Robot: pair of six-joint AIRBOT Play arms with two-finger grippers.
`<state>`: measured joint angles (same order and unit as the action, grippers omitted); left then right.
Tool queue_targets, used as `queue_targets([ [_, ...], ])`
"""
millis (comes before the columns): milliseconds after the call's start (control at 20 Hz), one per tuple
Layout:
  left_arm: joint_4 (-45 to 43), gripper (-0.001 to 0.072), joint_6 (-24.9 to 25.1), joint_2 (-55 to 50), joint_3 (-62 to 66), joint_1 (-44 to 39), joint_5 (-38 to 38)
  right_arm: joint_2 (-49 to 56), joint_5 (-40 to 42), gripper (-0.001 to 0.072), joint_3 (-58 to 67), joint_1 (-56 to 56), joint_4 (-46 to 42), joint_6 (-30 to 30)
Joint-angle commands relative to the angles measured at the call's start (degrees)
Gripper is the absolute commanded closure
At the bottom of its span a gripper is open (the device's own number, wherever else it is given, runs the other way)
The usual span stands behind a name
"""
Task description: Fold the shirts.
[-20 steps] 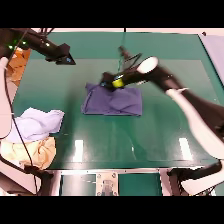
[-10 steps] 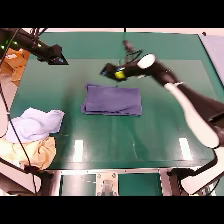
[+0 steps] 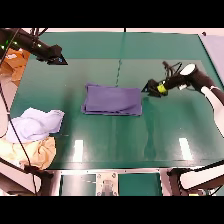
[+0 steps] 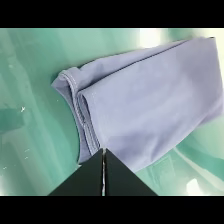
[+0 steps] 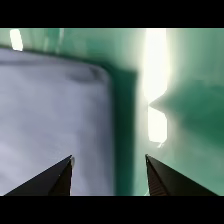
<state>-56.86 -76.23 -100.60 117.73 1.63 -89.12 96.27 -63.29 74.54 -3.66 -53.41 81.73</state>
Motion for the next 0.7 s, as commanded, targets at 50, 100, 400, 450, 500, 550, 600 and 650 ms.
queue_targets([
  [50, -0.8, 0.0688, -0.2, 0.0, 0.0, 0.0, 0.2, 4.3, 1.2, 0.0202, -6.3, 0.8, 12.0, -8.9],
  [100, -0.8, 0.0688, -0.2, 0.0, 0.0, 0.0, 0.2, 4.9, 1.4, 0.0202, -6.3, 2.0, 14.7, -10.1],
  [400, -0.8, 0.0688, -0.2, 0.0, 0.0, 0.0, -0.5, 5.1, 2.4, 0.0696, -2.6, 4.0, 21.4, -11.9],
  [450, -0.8, 0.0688, -0.2, 0.0, 0.0, 0.0, -0.5, 4.7, 2.4, 0.0697, -1.3, 3.1, 21.4, -11.8],
  [500, -0.8, 0.0688, -0.2, 0.0, 0.0, 0.0, -0.5, 3.8, 2.4, 0.0697, -0.2, 1.4, 21.4, -11.7],
  [550, -0.8, 0.0688, -0.2, 0.0, 0.0, 0.0, -0.5, 2.6, 2.4, 0.0698, 0.4, -1.1, 21.3, -11.3],
  [600, -0.8, 0.0688, -0.2, 0.0, 0.0, 0.0, -0.5, 0.9, 2.4, 0.0698, 0.5, -4.6, 21.3, -10.1],
  [650, -0.8, 0.0688, -0.2, 0.0, 0.0, 0.0, -0.5, -0.7, 2.3, 0.0698, 0.4, -8.5, 21.3, -9.7],
])
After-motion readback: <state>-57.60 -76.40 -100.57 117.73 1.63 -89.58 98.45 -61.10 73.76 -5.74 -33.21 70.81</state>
